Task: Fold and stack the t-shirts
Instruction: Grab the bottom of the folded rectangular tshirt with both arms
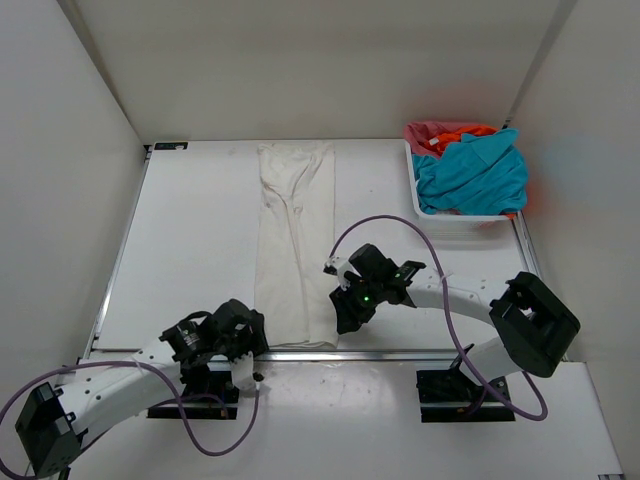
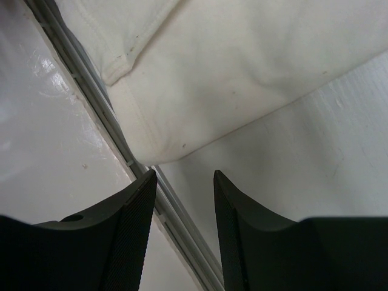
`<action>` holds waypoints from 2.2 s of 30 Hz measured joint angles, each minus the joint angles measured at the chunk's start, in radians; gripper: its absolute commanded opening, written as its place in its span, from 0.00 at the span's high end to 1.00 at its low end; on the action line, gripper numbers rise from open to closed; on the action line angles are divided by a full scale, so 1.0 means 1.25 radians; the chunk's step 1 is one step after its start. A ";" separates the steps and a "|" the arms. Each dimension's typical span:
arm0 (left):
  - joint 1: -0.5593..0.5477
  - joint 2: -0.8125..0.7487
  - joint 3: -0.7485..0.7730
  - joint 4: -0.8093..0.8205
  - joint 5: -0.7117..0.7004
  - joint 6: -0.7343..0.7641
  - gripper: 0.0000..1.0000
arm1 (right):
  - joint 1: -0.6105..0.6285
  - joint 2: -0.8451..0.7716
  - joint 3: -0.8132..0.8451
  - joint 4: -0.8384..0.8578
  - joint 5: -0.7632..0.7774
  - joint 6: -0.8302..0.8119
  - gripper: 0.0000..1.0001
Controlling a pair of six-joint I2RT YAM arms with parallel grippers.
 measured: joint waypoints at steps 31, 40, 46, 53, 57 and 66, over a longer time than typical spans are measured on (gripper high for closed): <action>0.007 0.303 0.245 -0.080 0.104 -0.468 1.00 | 0.157 -0.063 -0.016 0.058 0.083 -0.340 0.50; 0.029 0.306 0.248 -0.081 0.138 -0.619 1.00 | 0.200 -0.064 -0.129 0.160 0.065 -0.548 0.47; 0.037 0.300 0.248 -0.081 0.143 -0.676 1.00 | 0.226 -0.066 -0.144 0.233 0.057 -0.595 0.48; 0.036 0.299 0.249 -0.082 0.144 -0.715 1.00 | 0.224 -0.044 -0.144 0.252 0.056 -0.628 0.51; 0.039 0.299 0.250 -0.084 0.143 -0.721 1.00 | 0.233 -0.070 -0.163 0.250 0.052 -0.647 0.51; 0.038 0.301 0.250 -0.080 0.141 -0.741 1.00 | 0.252 -0.115 -0.175 0.246 0.029 -0.675 0.49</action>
